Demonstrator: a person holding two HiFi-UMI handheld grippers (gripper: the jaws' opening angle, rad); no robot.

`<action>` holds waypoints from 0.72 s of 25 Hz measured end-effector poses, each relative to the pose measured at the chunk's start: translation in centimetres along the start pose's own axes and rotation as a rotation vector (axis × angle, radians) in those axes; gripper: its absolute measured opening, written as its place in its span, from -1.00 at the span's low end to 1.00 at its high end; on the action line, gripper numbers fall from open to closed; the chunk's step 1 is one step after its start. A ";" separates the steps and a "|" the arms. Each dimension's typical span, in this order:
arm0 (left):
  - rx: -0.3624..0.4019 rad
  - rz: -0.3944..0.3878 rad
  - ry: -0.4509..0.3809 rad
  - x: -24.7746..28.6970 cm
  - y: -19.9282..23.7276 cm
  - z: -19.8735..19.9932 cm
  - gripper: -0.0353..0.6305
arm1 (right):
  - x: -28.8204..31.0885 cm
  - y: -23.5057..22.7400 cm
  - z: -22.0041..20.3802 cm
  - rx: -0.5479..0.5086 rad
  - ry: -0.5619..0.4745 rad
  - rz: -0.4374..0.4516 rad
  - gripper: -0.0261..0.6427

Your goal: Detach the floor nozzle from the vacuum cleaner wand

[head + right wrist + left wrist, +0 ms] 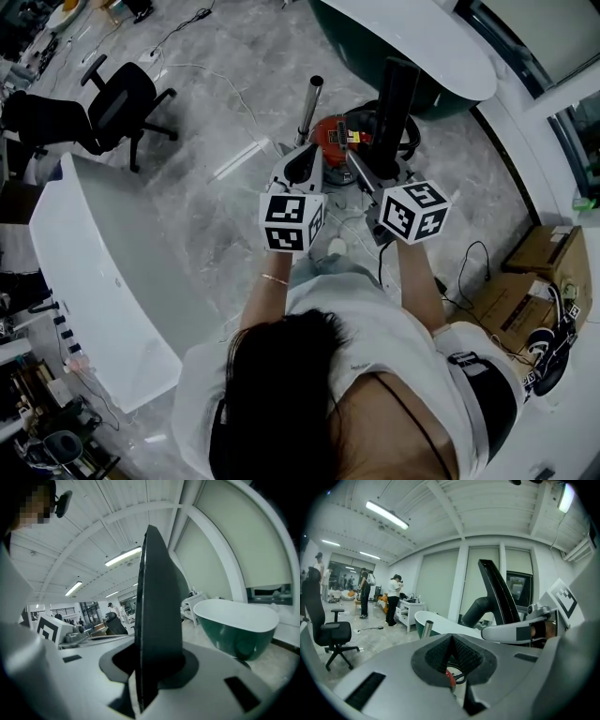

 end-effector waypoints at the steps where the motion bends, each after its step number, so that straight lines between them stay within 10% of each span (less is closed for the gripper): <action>1: -0.001 -0.004 0.003 0.0 -0.1 0.0 -0.88 | 0.1 0.2 -0.1 0.002 -0.001 -0.011 -0.59; 18: -0.013 -0.009 0.027 -0.2 -0.3 0.4 -0.88 | -0.2 1.5 -0.2 -0.081 -0.049 -0.123 -0.60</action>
Point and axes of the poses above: the fingertips, and each gripper's own axes: x forward along the fingers, y to its left, z out of its top, the point moved 7 cm from there along -x, backward along the fingers, and after that the axes turned 3 degrees about -y, right-handed, at the moved point
